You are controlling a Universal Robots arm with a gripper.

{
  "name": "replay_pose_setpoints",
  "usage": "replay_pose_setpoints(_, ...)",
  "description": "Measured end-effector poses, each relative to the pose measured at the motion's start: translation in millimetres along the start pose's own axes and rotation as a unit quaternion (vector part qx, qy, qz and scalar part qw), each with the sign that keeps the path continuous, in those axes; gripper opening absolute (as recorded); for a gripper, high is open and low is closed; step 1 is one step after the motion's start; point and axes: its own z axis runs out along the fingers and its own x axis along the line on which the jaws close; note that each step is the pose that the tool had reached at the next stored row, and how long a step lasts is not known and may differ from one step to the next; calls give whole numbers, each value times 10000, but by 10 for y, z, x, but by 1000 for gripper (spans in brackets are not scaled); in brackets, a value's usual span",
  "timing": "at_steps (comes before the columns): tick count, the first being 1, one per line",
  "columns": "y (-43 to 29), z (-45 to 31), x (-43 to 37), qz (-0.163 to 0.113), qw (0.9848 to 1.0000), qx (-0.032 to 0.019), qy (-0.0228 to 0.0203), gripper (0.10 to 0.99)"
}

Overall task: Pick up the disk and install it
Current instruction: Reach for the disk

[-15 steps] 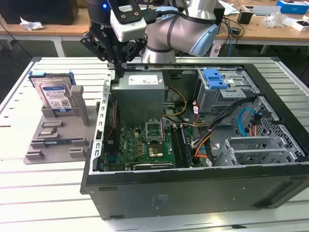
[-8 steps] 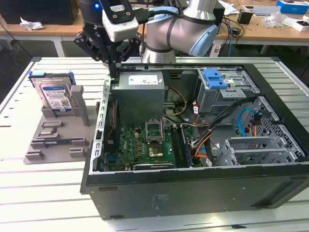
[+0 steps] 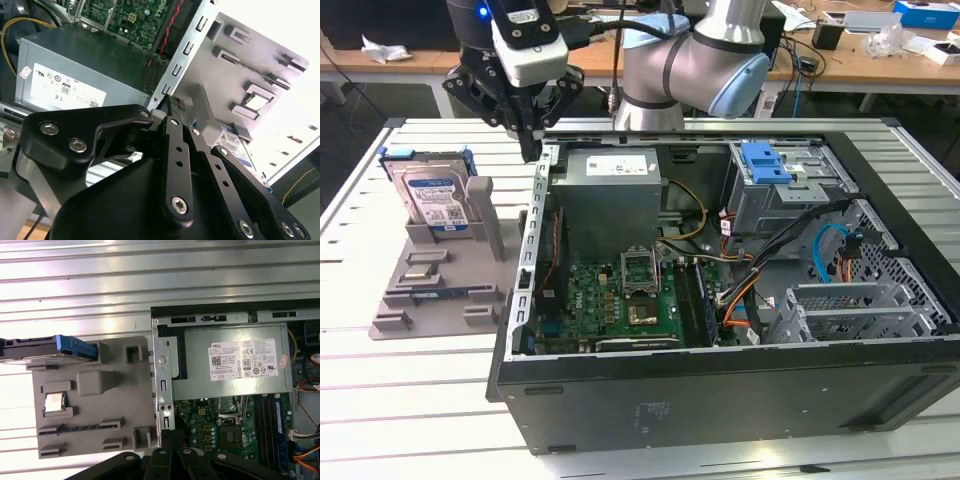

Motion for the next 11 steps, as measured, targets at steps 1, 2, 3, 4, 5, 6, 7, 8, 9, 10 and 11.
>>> replay_pose_setpoints(1, -2, -1, 30, 0, 10000, 0, 0, 106)
replay_pose_setpoints(2, -6, -2, 79, -1, 10000, 0, 0, 106)
replay_pose_setpoints(3, -8, -3, 104, 0, 10000, 0, 0, 106)
replay_pose_setpoints(4, -9, -3, 118, 0, 10000, 0, 0, 106)
replay_pose_setpoints(5, -10, -4, 133, 0, 10000, 0, 0, 106)
replay_pose_setpoints(6, -11, -4, 150, 0, 10000, 0, 0, 106)
replay_pose_setpoints(7, -12, -4, 163, 0, 10000, 0, 0, 106)
replay_pose_setpoints(8, -13, -5, 178, 0, 10000, 0, 0, 106)
replay_pose_setpoints(9, -14, -5, 189, 0, 10000, 0, 0, 106)
replay_pose_setpoints(10, -15, -5, 202, -1, 10000, 0, 0, 106)
replay_pose_setpoints(11, -16, -6, 213, 0, 10000, 0, 0, 106)
